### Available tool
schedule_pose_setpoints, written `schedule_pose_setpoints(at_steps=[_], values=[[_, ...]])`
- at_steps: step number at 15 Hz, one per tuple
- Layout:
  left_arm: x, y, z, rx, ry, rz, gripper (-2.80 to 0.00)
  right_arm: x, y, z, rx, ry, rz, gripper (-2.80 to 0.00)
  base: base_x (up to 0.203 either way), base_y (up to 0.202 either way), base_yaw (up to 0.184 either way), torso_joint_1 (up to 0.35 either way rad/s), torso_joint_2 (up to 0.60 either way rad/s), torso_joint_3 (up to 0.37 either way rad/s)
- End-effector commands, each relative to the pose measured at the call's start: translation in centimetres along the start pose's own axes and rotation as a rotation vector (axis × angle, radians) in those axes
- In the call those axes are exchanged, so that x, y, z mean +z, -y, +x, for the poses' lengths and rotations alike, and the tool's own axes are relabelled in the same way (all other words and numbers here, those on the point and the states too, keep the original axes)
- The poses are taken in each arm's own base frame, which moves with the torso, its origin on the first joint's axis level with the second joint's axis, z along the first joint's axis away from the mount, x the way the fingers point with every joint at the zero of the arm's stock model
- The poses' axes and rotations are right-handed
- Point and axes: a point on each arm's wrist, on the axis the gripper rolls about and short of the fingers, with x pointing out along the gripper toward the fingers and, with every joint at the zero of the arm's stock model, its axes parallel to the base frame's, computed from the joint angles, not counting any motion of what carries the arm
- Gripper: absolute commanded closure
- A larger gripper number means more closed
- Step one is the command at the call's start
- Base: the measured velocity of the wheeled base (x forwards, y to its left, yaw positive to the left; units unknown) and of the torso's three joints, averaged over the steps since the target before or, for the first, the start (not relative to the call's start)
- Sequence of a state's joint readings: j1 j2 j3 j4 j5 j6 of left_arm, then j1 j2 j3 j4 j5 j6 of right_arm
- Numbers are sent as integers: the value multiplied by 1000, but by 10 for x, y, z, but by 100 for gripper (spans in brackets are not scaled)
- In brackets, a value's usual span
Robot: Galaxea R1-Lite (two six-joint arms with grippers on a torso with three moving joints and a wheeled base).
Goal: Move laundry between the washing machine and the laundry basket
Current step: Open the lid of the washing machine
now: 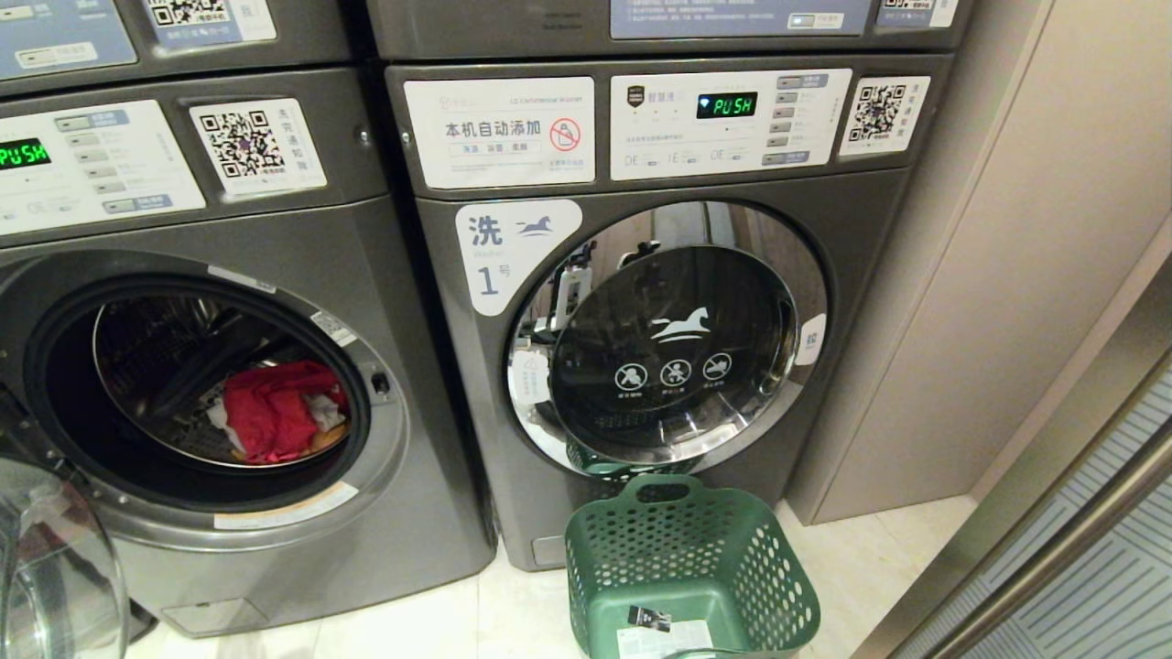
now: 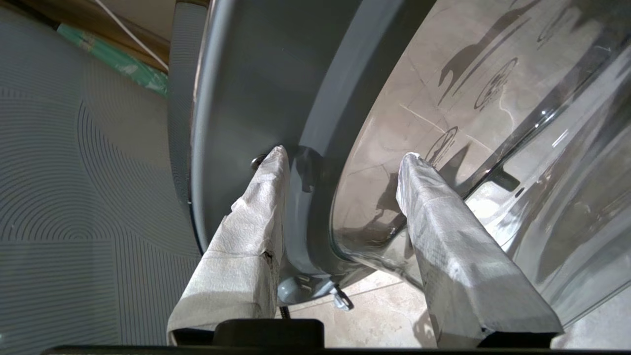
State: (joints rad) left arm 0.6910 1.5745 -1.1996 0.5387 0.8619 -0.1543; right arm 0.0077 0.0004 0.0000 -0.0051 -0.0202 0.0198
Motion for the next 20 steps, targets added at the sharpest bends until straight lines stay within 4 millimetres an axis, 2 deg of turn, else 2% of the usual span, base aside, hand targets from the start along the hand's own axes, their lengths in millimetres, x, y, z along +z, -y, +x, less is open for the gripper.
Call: schedule_pose_setpoints(at_steps=[1, 3, 6, 10, 12, 13, 14, 17, 19, 20], values=[[9, 2, 26, 55, -57, -13, 0, 0, 0, 0, 0, -1, 0, 0, 0, 0, 0, 0, 0, 0], [16, -4, 54, 116, -111, -46, 0, 0, 0, 0, 0, 0, 0, 0, 0, 0, 0, 0, 0, 0], [31, -15, 109, 212, -196, -112, 0, 0, 0, 0, 0, 0, 0, 0, 0, 0, 0, 0, 0, 0], [66, -54, 170, 339, -175, -330, 0, 0, 0, 0, 0, -1, 0, 0, 0, 0, 0, 0, 0, 0], [80, -73, 186, 385, -135, -448, 0, 0, 0, 0, 0, 0, 0, 0, 0, 0, 0, 0, 0, 0], [82, -79, 183, 386, -121, -477, 0, 0, 0, 0, -1, -1, 0, 0, 0, 0, 0, 0, 0, 0], [84, -87, 172, 370, -102, -499, 0, 0, 0, 0, 0, 1, 0, 0, 0, 0, 0, 0, 0, 0], [83, -103, 121, 282, -40, -534, 0, 0, 0, 0, 0, -2, 0, 0, 0, 0, 0, 0, 0, 0], [80, -99, 84, 163, 23, -537, 0, 0, 0, 0, 0, -2, 0, 0, 0, 0, 0, 0, 0, 0], [81, -89, 68, 93, 80, -540, 0, 0, 0, 0, 0, 0, 0, 0, 0, 0, 0, 0, 0, 0]])
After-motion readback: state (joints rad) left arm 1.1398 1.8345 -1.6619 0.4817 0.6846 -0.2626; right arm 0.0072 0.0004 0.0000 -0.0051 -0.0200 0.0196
